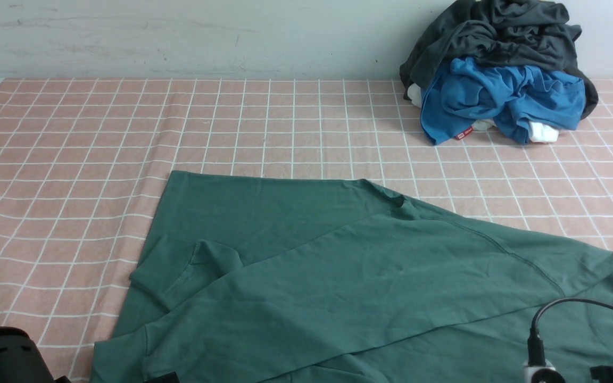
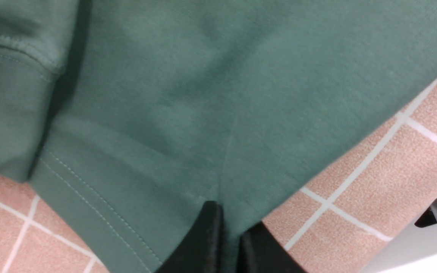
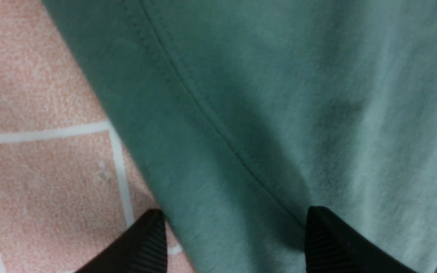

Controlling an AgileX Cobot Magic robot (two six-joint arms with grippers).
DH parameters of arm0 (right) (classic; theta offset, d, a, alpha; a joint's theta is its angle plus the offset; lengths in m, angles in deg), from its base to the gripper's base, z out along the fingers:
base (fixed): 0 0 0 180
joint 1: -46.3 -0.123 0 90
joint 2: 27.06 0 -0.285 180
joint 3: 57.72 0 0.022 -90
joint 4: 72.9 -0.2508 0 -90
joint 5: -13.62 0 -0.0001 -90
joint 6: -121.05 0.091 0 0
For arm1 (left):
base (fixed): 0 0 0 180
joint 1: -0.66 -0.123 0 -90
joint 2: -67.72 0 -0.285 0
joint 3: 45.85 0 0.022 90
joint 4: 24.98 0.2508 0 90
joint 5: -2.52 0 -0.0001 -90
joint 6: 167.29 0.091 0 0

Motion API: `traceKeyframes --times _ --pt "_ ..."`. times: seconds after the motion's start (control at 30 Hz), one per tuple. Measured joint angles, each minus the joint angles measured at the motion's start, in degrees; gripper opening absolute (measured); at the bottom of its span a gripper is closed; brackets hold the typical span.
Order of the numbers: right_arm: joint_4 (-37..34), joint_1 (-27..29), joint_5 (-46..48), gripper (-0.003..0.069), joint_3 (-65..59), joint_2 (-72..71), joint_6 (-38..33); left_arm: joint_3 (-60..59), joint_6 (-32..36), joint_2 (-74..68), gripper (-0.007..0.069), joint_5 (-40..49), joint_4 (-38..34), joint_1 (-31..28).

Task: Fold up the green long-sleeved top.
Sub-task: Use both arms simultaneously to clamp the lower edge of the clothing fabric, then use both arms to drag the lower edge of the fabric forward and fold it over the upper edge

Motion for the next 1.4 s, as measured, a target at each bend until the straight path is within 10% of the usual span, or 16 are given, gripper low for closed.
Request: traceKeyframes --times 0.93,1.4 --pt "-0.3 -0.1 11.6 0.0020 9.3 -0.5 0.5 2.6 -0.4 0.0 0.0006 3.2 1.3 -0.8" --pt "-12.7 16.9 17.9 0.0017 41.6 15.0 -5.3 30.6 10.6 -11.0 0.0017 3.7 3.4 -24.4"
